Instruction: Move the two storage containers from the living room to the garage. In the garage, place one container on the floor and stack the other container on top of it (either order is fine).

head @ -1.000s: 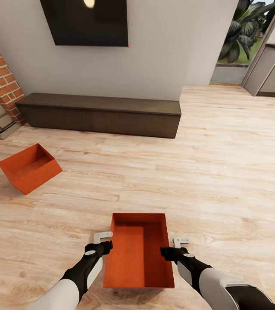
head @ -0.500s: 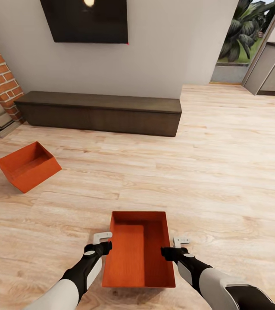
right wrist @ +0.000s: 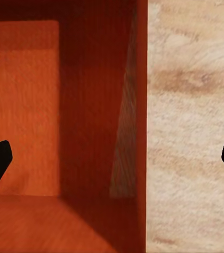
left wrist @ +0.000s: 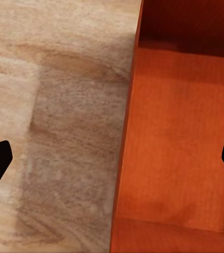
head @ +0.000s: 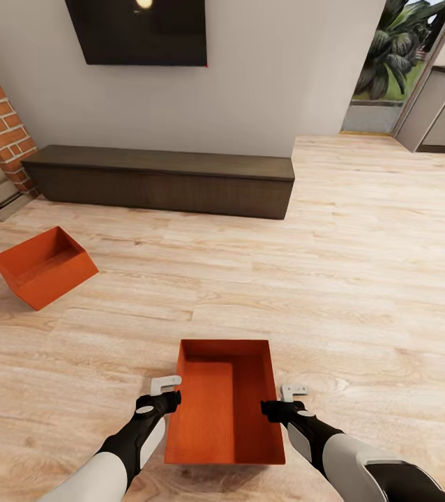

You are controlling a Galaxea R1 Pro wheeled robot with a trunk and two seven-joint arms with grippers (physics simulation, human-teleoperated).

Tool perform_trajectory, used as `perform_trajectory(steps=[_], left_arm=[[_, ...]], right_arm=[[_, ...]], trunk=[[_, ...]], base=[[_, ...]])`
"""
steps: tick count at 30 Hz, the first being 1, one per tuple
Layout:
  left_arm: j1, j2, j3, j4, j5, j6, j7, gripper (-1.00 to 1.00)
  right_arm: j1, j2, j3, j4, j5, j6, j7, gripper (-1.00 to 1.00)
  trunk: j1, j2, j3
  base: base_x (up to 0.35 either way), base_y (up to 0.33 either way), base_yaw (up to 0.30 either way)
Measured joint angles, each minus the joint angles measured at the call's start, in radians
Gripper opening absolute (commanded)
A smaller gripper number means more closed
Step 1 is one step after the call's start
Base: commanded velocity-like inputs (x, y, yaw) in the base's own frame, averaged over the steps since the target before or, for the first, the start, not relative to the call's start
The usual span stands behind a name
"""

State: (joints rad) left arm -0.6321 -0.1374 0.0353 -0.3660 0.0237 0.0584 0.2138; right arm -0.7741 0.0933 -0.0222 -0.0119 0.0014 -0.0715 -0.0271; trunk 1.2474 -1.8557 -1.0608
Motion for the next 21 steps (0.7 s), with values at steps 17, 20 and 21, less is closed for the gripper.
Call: perform_trajectory(steps=[17, 20, 21], left_arm=[[0.0, -0.001, -0.002, 0.006, 0.0, 0.001, 0.0, 1.0], [0.0, -0.002, -0.002, 0.008, 0.0, 0.001, 0.0, 1.0], [0.0, -0.002, -0.002, 0.008, 0.0, 0.001, 0.0, 1.0]], right_arm=[[0.0, -0.019, -0.001, 0.0, -0.001, -0.001, -0.002, 1.0], [0.0, -0.022, 0.0, 0.0, -0.001, -0.002, -0.002, 1.0], [0.0, -0.022, 0.0, 0.0, -0.001, -0.002, -0.002, 1.0]], trunk=[[0.0, 0.0, 0.0], [0.0, 0.0, 0.0], [0.004, -0.007, -0.003]], base=[[0.0, 0.0, 0.0], [0.0, 0.0, 0.0], [0.0, 0.0, 0.0]])
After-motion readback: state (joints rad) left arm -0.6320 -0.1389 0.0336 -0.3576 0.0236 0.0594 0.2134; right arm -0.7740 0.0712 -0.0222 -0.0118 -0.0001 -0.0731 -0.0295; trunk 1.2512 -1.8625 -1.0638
